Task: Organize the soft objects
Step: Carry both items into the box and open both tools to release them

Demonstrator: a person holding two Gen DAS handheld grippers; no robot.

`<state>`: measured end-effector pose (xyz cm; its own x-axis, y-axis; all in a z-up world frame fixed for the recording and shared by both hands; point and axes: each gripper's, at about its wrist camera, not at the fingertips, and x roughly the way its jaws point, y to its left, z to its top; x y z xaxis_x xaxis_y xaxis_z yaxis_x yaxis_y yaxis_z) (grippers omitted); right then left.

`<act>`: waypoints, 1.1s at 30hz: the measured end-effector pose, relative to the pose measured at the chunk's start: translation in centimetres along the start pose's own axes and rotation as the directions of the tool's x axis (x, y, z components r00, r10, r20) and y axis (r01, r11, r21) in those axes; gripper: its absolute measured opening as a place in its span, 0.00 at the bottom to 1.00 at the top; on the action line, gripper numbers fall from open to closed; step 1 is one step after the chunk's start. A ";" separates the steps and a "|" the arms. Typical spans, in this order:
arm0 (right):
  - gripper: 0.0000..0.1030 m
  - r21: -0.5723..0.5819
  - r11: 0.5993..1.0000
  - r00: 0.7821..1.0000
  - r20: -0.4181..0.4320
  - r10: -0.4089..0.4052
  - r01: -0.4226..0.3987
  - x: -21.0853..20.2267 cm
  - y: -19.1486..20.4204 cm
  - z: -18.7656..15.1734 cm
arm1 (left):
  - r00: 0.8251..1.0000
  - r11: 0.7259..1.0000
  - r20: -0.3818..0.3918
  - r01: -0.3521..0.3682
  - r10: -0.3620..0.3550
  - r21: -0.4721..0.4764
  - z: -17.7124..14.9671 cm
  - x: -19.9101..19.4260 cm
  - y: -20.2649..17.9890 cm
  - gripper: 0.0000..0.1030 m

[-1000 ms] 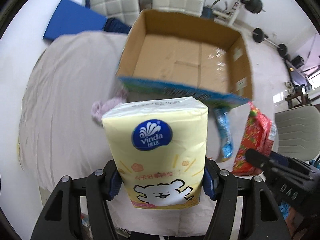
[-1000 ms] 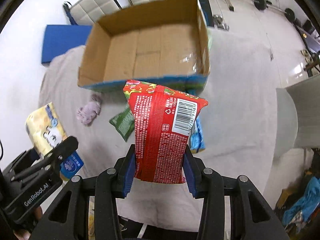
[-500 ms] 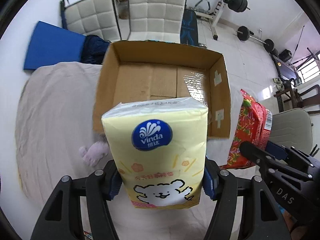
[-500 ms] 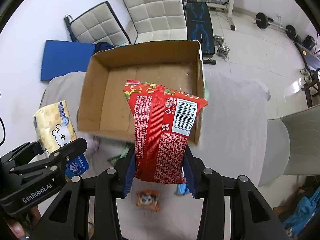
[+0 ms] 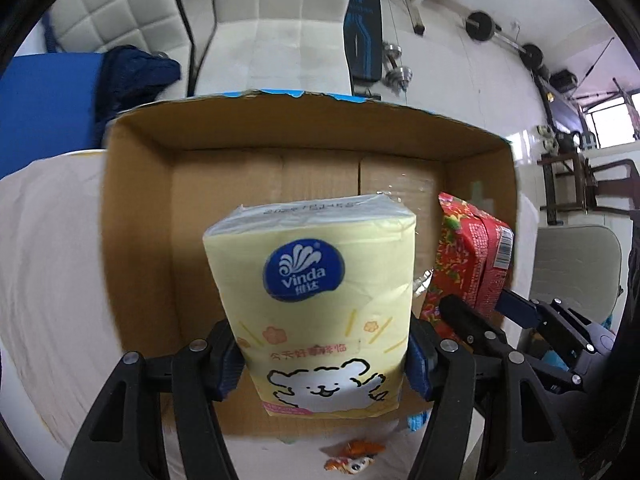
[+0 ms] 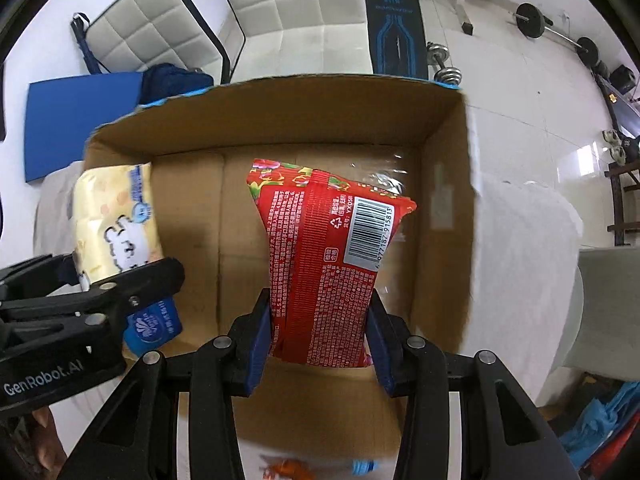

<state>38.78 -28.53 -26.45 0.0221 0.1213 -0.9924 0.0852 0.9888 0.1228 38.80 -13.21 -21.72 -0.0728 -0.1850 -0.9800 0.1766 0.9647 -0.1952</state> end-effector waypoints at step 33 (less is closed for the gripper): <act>1.00 -0.013 0.995 0.994 -0.046 -0.096 0.096 3.3 0.7 2.6 | 0.996 0.994 -0.013 -0.090 0.091 0.057 2.7 3.7 0.7 0.76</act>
<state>41.47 -27.63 -29.61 -0.0317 0.0297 -0.9991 0.0743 0.9969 0.0273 41.30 -13.69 -25.61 -0.0690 -0.0943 -0.9931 0.2384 0.9651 -0.1083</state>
